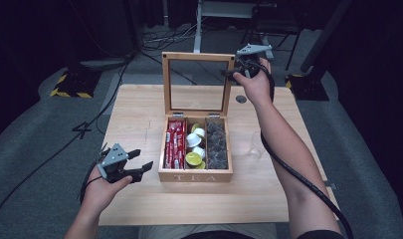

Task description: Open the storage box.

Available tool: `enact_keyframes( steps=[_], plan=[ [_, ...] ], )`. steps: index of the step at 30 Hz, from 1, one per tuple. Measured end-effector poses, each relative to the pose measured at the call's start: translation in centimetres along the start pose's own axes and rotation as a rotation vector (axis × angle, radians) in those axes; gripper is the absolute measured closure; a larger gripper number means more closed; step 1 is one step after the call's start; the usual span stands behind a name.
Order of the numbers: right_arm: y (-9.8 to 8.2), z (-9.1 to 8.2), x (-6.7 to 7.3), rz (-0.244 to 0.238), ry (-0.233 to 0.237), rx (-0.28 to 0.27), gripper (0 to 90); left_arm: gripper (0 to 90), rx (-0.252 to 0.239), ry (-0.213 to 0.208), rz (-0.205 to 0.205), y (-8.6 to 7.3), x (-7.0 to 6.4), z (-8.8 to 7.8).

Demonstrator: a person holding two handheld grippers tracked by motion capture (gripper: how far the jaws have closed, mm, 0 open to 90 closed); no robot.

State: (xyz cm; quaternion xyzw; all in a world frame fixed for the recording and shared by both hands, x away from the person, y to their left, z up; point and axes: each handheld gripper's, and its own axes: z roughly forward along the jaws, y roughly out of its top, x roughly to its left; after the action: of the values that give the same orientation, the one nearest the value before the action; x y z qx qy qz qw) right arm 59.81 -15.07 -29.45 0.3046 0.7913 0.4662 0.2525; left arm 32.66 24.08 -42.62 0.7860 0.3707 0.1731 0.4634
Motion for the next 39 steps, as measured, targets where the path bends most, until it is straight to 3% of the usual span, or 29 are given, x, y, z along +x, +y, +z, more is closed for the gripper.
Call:
enact_keyframes(
  steps=[7, 23, 31, 39],
  plan=[
    [-0.8, 1.7, -0.3, 0.046, -0.034, 0.025, 40.1, 35.2, -0.012, -0.004, -0.005, 0.2, 0.3, 0.3],
    [-3.0, 3.8, 0.3, 0.045, -0.032, 0.112, 39.7, 34.8, -0.004, -0.016, -0.011, 0.1, 0.6, 0.5],
    [-2.8, 3.2, 0.1, 0.049, -0.020, 0.108, 39.6, 34.5, 0.001, -0.024, -0.010, 0.0, 0.6, 0.6],
    [-2.9, 0.0, -0.1, 0.037, 0.008, 0.052, 33.3, 32.9, 0.011, -0.035, -0.009, 0.1, 0.6, 0.5]
  ],
)
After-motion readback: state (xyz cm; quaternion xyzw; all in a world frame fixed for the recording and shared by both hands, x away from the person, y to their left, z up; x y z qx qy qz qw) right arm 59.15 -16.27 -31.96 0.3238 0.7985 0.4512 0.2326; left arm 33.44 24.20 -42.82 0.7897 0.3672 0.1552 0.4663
